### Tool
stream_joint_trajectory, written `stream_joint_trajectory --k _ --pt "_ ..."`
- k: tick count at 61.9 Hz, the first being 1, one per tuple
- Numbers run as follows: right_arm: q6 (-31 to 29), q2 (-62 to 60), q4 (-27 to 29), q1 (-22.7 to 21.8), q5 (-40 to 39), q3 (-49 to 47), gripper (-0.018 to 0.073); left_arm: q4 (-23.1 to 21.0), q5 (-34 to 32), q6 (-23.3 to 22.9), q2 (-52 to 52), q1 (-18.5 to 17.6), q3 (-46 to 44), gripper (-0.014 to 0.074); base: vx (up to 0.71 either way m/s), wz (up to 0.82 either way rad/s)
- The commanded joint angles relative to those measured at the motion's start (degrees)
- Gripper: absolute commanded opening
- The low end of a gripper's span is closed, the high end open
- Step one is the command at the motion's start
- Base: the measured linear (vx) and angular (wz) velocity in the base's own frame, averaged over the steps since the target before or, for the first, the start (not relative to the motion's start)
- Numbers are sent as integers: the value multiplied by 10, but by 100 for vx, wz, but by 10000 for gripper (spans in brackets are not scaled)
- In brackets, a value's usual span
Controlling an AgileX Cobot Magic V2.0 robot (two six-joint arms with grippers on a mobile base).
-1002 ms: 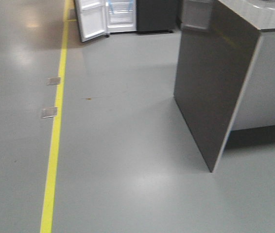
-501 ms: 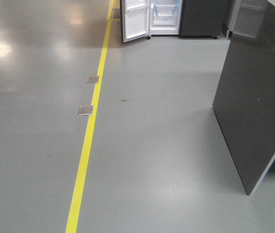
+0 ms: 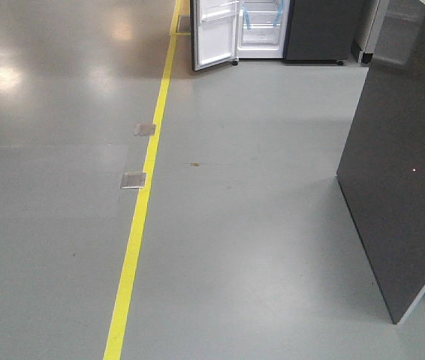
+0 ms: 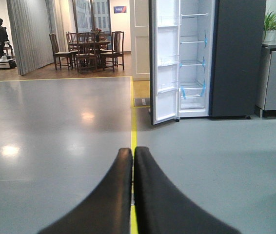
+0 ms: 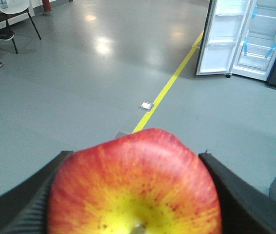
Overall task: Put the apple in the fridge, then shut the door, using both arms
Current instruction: 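Drive toward the open silver fridge carrying the apple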
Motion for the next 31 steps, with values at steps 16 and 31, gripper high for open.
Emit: stream_joint_trajectory --k 16,31 --pt "-5 -9 20 -2 -40 -16 -7 -5 -39 -6 -9 0 16 -6 21 -1" --pt "-5 -9 20 -2 -40 -16 -7 -5 -39 -6 -9 0 16 -6 21 1"
